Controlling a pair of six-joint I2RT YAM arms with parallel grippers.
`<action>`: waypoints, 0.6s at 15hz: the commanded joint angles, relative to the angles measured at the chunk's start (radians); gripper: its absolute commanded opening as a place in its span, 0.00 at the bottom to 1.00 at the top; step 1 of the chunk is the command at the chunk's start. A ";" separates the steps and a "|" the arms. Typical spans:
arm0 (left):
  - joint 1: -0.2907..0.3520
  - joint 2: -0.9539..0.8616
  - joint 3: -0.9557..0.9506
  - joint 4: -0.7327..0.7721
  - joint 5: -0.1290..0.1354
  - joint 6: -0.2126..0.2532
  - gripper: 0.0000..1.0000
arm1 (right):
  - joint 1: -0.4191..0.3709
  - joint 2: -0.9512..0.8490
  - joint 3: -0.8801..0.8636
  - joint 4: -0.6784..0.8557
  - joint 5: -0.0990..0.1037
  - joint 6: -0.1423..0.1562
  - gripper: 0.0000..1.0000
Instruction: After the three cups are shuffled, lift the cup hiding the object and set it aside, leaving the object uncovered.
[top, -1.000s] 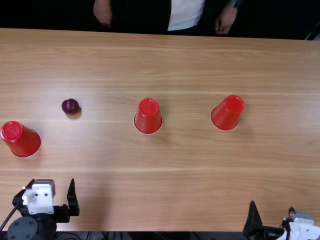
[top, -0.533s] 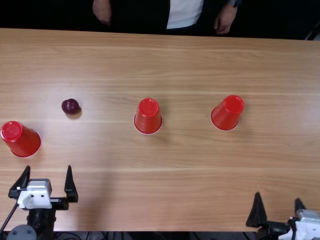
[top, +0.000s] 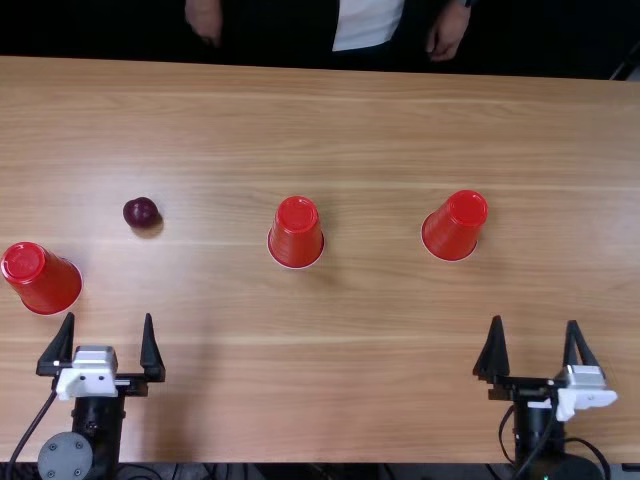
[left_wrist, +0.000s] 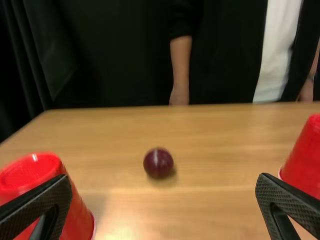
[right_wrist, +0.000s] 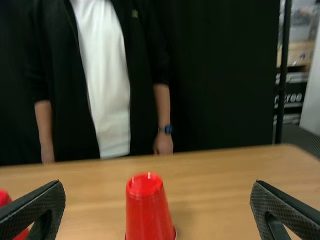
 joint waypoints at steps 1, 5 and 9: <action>-0.005 -0.009 -0.015 -0.031 0.009 0.012 1.00 | -0.013 -0.007 -0.051 0.036 -0.025 -0.001 1.00; -0.005 -0.009 -0.015 -0.095 0.008 0.008 1.00 | -0.013 -0.007 -0.072 -0.025 -0.025 -0.001 1.00; -0.005 -0.009 -0.015 -0.097 0.008 0.006 1.00 | -0.012 -0.007 -0.072 -0.027 -0.023 -0.001 1.00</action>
